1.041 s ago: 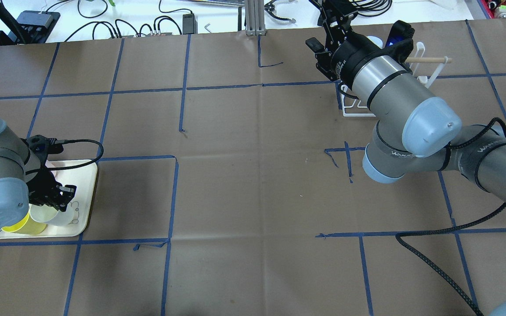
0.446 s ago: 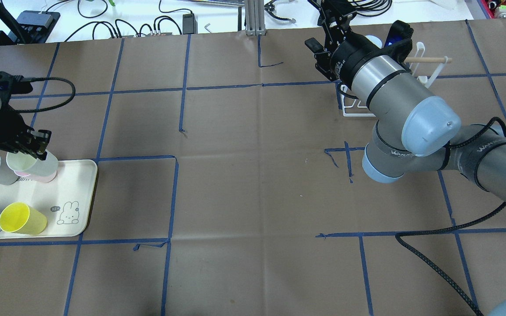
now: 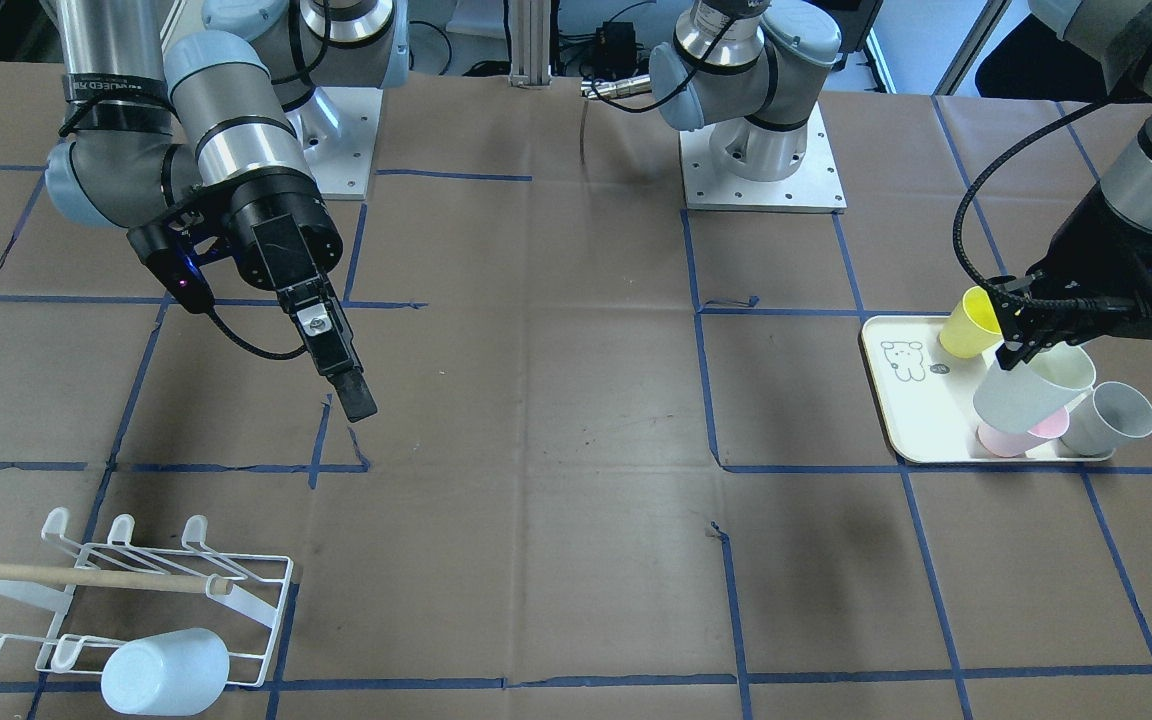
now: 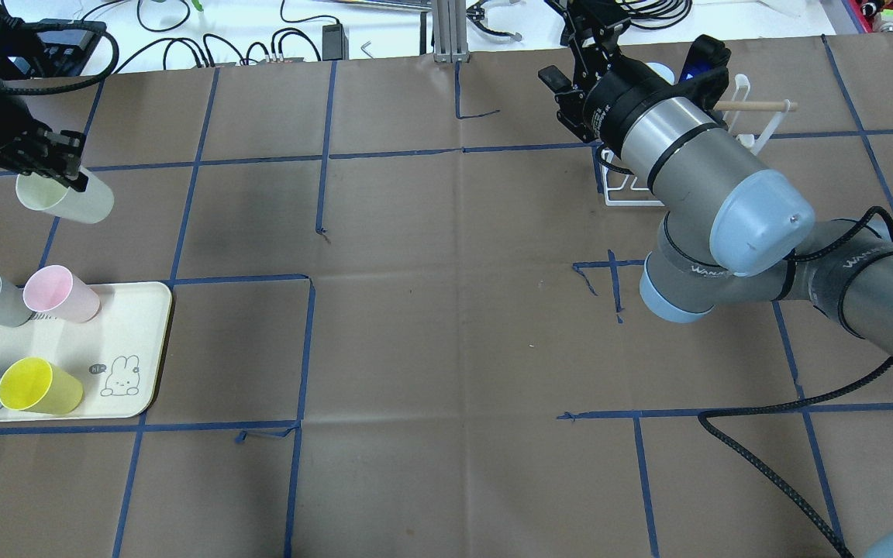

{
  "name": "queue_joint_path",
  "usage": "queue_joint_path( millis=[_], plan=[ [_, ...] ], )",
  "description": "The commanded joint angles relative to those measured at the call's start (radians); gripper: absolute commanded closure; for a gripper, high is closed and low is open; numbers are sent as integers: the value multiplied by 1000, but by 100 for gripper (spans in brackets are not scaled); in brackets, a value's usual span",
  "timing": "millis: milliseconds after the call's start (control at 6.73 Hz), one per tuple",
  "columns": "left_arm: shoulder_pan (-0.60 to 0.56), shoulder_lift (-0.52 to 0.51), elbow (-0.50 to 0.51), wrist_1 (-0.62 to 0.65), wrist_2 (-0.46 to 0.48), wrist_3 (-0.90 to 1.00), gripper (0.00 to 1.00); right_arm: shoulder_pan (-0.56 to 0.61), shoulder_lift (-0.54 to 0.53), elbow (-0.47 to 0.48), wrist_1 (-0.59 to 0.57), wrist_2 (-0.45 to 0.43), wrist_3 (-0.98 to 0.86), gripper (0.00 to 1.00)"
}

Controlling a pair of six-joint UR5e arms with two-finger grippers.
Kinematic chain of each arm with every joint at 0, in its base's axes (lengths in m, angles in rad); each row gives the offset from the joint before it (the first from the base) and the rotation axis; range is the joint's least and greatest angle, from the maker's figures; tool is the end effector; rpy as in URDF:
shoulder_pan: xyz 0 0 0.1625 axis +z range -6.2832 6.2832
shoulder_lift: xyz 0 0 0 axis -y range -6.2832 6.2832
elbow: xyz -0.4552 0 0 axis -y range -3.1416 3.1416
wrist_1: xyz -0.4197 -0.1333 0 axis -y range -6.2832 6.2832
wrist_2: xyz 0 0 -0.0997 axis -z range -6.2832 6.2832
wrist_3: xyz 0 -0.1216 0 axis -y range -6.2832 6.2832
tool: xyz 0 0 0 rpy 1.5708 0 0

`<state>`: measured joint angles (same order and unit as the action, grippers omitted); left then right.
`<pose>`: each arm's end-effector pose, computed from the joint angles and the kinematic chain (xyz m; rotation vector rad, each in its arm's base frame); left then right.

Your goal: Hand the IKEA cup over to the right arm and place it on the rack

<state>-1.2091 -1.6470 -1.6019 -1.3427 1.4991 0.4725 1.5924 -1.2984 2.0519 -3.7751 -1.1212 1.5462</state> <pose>0.0673 -0.5792 0.4630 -0.1794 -3.1123 0.2176 0.1980 -0.5451 0.3996 0.9294 1.4751 -0.7970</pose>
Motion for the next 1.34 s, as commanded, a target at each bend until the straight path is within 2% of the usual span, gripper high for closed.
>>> queue_joint_path(
  millis=[0,149,446,595,743,892,1041,1189],
  plan=[
    [-27,-30,36,105,-158,186,100,0,2,1,1,0,0,0],
    [-27,-45,21,214,-263,195,100,0,-2,2,3,3,0,0],
    [-44,-74,-19,382,-539,247,100,3,-24,26,-6,12,3,0],
    [-59,-73,-64,430,-597,283,100,3,-60,68,-3,12,6,0],
    [-72,-82,-100,577,-694,335,100,3,-84,108,-5,15,8,0],
    [-87,-105,-136,711,-752,345,100,3,-90,117,-6,62,12,0],
    [-105,-132,-162,840,-842,339,100,3,-88,116,-8,49,23,0],
    [-127,-148,-171,932,-862,303,100,3,-88,117,-9,44,81,0]
  ],
)
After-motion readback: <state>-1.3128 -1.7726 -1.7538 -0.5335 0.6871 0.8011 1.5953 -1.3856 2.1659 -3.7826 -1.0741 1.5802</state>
